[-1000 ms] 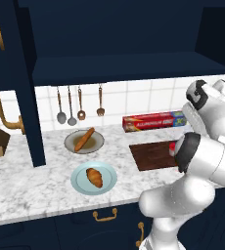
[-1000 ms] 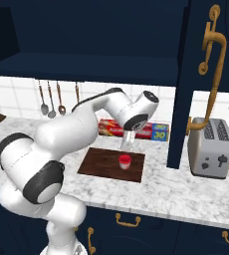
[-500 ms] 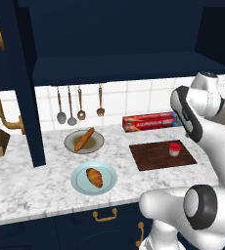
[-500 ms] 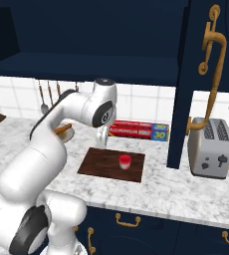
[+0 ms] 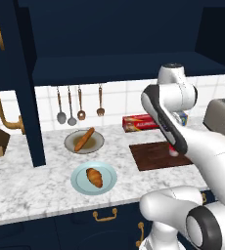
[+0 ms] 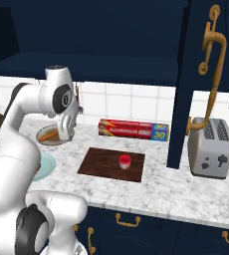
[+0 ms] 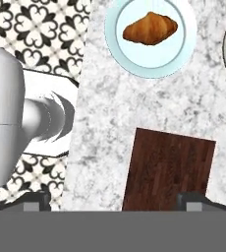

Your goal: From the different types of pastries on the counter, select a croissant and place it on the cutting board. Then retrieve a jar of jam from the cabinet and place it alongside the croissant on the cutting board.

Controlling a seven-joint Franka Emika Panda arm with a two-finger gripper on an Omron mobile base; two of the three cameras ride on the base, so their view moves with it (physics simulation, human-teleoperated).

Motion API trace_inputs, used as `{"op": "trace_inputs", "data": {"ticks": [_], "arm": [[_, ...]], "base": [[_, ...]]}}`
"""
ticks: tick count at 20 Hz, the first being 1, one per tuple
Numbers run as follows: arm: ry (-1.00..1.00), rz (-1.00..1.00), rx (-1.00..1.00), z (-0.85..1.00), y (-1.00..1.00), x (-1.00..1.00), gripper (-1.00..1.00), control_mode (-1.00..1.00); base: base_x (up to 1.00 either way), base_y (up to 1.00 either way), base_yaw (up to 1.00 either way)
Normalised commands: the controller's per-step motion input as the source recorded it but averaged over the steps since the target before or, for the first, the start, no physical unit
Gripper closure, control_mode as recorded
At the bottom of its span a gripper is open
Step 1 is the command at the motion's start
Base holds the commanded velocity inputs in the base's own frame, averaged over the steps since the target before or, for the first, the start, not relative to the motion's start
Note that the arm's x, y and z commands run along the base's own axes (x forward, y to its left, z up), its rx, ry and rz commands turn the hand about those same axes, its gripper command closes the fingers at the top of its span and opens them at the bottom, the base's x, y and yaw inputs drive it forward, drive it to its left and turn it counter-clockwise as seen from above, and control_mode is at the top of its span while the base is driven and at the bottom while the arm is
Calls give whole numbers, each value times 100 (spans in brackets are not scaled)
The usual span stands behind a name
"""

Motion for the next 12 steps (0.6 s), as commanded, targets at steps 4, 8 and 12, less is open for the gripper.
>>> {"op": "trace_inputs", "data": {"ticks": [4,8,12], "arm": [[23,23,-3,6,86,-24,-100,-100],[11,37,0,-14,58,-4,-100,-100],[9,33,0,-40,44,-9,-100,-100]], "base": [[0,0,0],[0,0,0],[0,0,0]]}}
